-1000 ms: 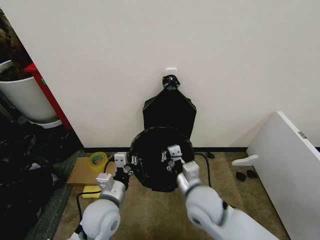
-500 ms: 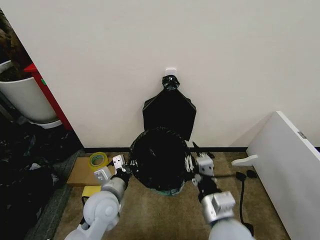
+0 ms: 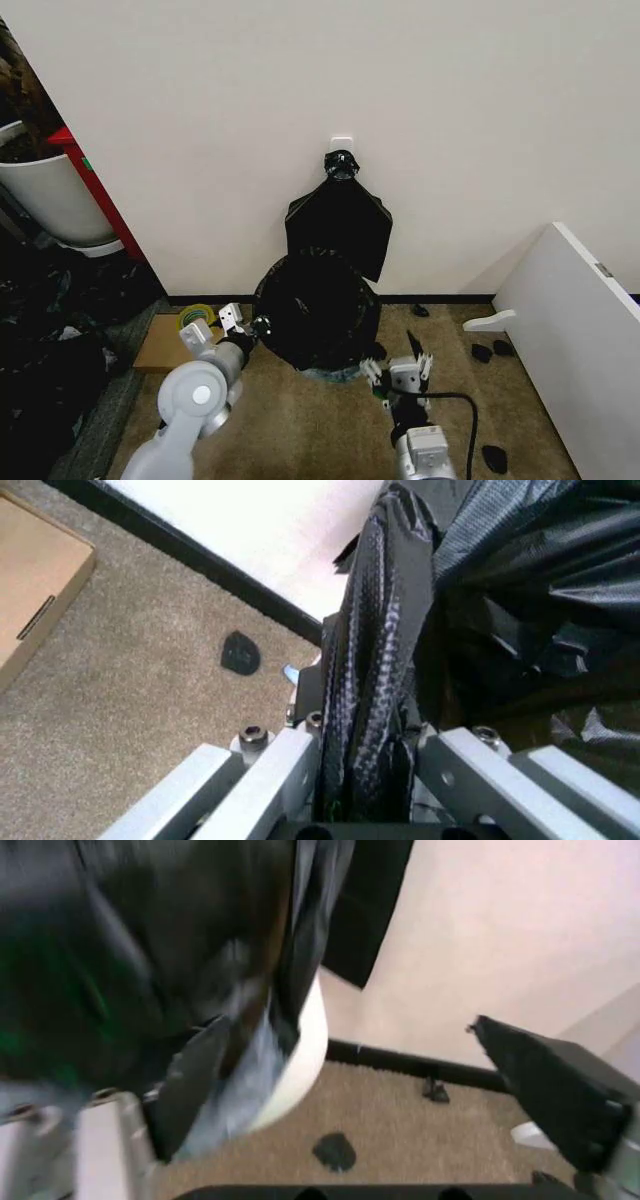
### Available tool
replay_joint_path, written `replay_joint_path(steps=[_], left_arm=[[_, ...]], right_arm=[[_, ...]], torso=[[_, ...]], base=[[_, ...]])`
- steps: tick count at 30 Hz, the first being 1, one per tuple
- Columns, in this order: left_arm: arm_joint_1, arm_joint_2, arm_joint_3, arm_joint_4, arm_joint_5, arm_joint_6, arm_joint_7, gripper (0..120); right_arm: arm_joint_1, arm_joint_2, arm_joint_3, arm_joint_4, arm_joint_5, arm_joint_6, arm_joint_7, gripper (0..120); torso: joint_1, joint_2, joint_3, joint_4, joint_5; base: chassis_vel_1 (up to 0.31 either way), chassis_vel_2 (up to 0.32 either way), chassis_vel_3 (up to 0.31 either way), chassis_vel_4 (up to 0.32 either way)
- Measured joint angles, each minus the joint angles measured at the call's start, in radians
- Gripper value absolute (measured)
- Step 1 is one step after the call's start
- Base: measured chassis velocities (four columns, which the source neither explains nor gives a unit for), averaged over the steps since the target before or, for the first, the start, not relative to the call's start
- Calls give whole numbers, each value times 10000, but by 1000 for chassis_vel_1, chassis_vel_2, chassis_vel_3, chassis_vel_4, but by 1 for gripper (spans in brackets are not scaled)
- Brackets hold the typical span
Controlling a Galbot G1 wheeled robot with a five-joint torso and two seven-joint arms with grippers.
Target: Place the garbage bag over the trash bin.
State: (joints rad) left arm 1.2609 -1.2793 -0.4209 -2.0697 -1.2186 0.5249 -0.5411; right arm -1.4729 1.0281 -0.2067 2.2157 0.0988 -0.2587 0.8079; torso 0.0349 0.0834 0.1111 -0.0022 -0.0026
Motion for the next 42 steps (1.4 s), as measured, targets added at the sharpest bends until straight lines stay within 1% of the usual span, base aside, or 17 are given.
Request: replay_joint_path(steps=[1, 7, 14, 17, 18, 20, 22, 26, 27, 28, 31, 32, 34, 37, 40, 41, 42], left_arm=[[20, 28, -96, -89, -165, 58, -33, 1], [153, 100, -322, -425, -606, 308, -188, 1], [222, 180, -482, -754, -813, 480, -294, 1], [264, 252, -565, -929, -887, 554, -331, 1], [264, 252, -565, -929, -887, 554, -331, 1], [291, 280, -610, -1011, -933, 595, -355, 1], [298, 291, -624, -1032, -945, 609, -362, 1], [288, 350, -694, -1072, -1013, 663, -376, 1], [288, 350, -694, -1072, -1013, 663, -376, 1], [275, 371, -704, -1064, -1012, 672, -378, 1], [250, 402, -681, -944, -930, 682, -374, 1], [250, 402, -681, -944, -930, 682, -374, 1], [239, 403, -599, -842, -814, 684, -354, 1], [208, 398, -495, -726, -682, 684, -309, 1], [182, 485, -305, -474, -433, 707, -6, 1], [182, 485, -305, -474, -433, 707, -6, 1], [198, 545, -232, -387, -341, 711, 191, 1]], right_arm=[[98, 26, -26, -237, 159, 3, -108, 98], [504, 160, -75, -918, 1284, 192, -655, 100], [863, 145, 224, -2289, 217, 1576, -1635, 100], [1069, 27, 619, -3573, -1764, 3645, -2513, 100], [1069, 27, 619, -3573, -1764, 3645, -2513, 100], [1239, 23, 943, -4374, -2845, 4806, -2900, 100], [1289, 35, 1077, -4618, -3146, 5184, -3011, 100], [1421, -28, 1732, -5667, -4855, 7470, -3455, 100], [1421, -28, 1732, -5667, -4855, 7470, -3455, 100], [1356, -163, 1841, -5746, -4873, 8241, -3816, 100], [1227, -417, 2013, -5776, -4118, 10104, -4913, 100], [1227, -417, 2013, -5776, -4118, 10104, -4913, 100], [1180, -458, 2193, -5723, -3370, 10812, -5972, 100], [1041, -533, 2290, -5400, -2369, 10998, -6893, 100], [865, -610, 2791, -4574, 510, 11002, -9247, 100], [865, -610, 2791, -4574, 510, 11002, -9247, 100], [847, -609, 3018, -4360, 1390, 10992, -9999, 100]], torso=[[0, 0, 0, -1, 0], [0, 0, 0, 0, 0], [0, 0, 0, 0, 2], [0, 0, 0, -1, 2], [0, 0, 0, -1, 2], [0, 0, 0, 0, 2], [0, 0, 0, 0, 3], [0, 0, 0, 0, 3], [0, 0, 0, 0, 3], [0, 0, 0, 0, 2], [0, 0, 0, -3, 1], [0, 0, 0, -3, 1], [0, 0, 0, 0, 1], [0, 0, 0, -1, 1], [0, 0, 0, -1, 1], [0, 0, 0, -1, 1], [0, 0, 0, -1, 1]], base=[[0, 0, 0, 0], [0, 0, 0, 0], [0, 0, 0, 0], [0, 0, 0, 0], [0, 0, 0, 0], [0, 0, 0, 0], [0, 0, 0, 0], [0, 0, 0, 0], [0, 0, 0, 0], [0, 0, 0, 0], [0, 0, 0, 0], [0, 0, 0, 0], [0, 0, 0, 0], [0, 0, 0, 0], [0, 0, 0, 0], [0, 0, 0, 0], [0, 0, 0, 0]])
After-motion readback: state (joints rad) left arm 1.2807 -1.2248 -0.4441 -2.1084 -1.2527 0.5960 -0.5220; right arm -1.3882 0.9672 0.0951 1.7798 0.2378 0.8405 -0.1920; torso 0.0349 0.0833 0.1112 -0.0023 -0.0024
